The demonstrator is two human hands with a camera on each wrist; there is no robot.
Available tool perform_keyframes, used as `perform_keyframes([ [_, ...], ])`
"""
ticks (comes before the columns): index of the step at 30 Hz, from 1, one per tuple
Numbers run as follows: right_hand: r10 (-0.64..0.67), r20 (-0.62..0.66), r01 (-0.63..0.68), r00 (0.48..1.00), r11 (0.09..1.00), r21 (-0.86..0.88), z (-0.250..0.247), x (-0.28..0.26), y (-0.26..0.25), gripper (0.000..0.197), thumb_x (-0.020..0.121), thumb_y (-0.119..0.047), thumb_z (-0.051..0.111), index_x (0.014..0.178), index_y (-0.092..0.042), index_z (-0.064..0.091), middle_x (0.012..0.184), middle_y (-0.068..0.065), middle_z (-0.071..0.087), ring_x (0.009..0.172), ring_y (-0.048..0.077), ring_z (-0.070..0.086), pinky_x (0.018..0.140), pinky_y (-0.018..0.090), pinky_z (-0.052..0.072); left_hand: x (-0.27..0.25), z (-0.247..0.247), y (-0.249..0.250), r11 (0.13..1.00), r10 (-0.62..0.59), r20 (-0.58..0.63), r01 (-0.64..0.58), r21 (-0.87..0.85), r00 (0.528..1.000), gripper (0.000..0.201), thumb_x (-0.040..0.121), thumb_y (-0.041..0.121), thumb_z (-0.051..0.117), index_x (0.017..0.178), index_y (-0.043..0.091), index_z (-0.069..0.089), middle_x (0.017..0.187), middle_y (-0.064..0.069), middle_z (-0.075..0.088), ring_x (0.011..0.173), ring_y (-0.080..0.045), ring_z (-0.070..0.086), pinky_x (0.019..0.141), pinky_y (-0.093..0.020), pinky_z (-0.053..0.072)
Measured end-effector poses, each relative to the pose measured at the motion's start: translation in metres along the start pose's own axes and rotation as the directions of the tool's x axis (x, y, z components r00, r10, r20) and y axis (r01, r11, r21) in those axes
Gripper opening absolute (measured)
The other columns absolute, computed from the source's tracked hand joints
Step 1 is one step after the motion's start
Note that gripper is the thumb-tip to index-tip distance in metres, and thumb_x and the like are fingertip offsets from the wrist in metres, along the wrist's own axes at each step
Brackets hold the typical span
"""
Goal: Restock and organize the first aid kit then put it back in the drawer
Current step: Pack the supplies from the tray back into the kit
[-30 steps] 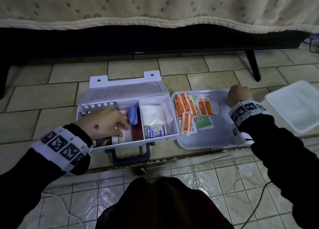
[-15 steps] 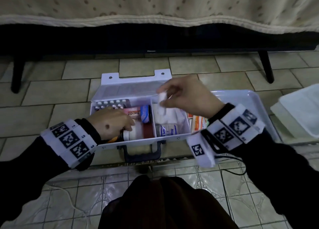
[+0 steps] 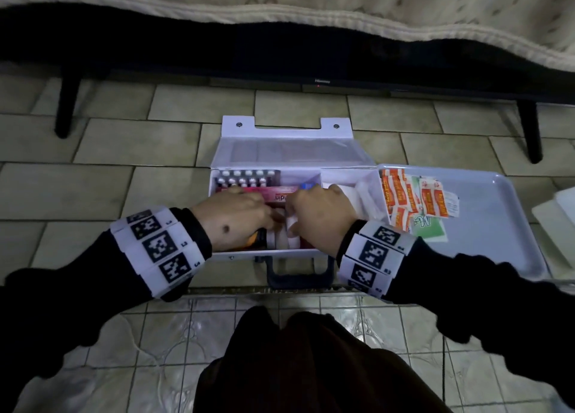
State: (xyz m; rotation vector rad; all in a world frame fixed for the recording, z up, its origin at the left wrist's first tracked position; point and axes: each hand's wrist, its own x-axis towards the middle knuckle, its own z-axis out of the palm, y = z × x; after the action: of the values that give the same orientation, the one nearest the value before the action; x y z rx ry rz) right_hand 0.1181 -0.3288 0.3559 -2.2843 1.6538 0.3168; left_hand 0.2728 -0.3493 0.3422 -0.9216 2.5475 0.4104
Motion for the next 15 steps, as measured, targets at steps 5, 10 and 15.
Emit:
perform_keyframes([
  [5, 0.005, -0.042, -0.008, 0.999, 0.997, -0.080, 0.009, 0.004, -0.002, 0.026, 0.092, -0.025, 0.054, 0.115, -0.014, 0.050, 0.116, 0.009, 0.061, 0.106, 0.031, 0.059, 0.074, 0.032, 0.036, -0.003, -0.005, 0.000, 0.999, 0.033, 0.010, -0.033, -0.024, 0.999, 0.048, 0.093, 0.013, 0.035, 0.132, 0.039, 0.048, 0.141, 0.026, 0.040, 0.129, -0.009, 0.034, 0.107, -0.032, 0.028],
  [10, -0.056, -0.019, 0.055, 0.998, 0.997, -0.054, 0.005, -0.005, 0.007, 0.022, 0.092, -0.029, 0.051, 0.105, -0.016, 0.062, 0.117, 0.006, 0.055, 0.111, 0.027, 0.053, 0.086, 0.033, 0.039, -0.003, -0.007, -0.003, 0.997, 0.058, 0.022, -0.057, -0.050, 0.998, 0.052, 0.092, 0.009, 0.035, 0.134, 0.036, 0.046, 0.142, 0.025, 0.039, 0.130, -0.010, 0.034, 0.108, -0.033, 0.029],
  [15, -0.133, 0.060, 0.142, 0.989, 0.973, -0.181, 0.002, -0.012, 0.019, 0.029, 0.086, -0.019, 0.049, 0.108, -0.024, 0.067, 0.119, 0.006, 0.047, 0.115, 0.023, 0.041, 0.091, 0.036, 0.035, 0.000, -0.007, -0.006, 0.996, 0.074, 0.034, -0.072, -0.051, 0.997, 0.056, 0.089, 0.004, 0.036, 0.134, 0.034, 0.048, 0.143, 0.023, 0.039, 0.128, -0.011, 0.037, 0.106, -0.034, 0.032],
])
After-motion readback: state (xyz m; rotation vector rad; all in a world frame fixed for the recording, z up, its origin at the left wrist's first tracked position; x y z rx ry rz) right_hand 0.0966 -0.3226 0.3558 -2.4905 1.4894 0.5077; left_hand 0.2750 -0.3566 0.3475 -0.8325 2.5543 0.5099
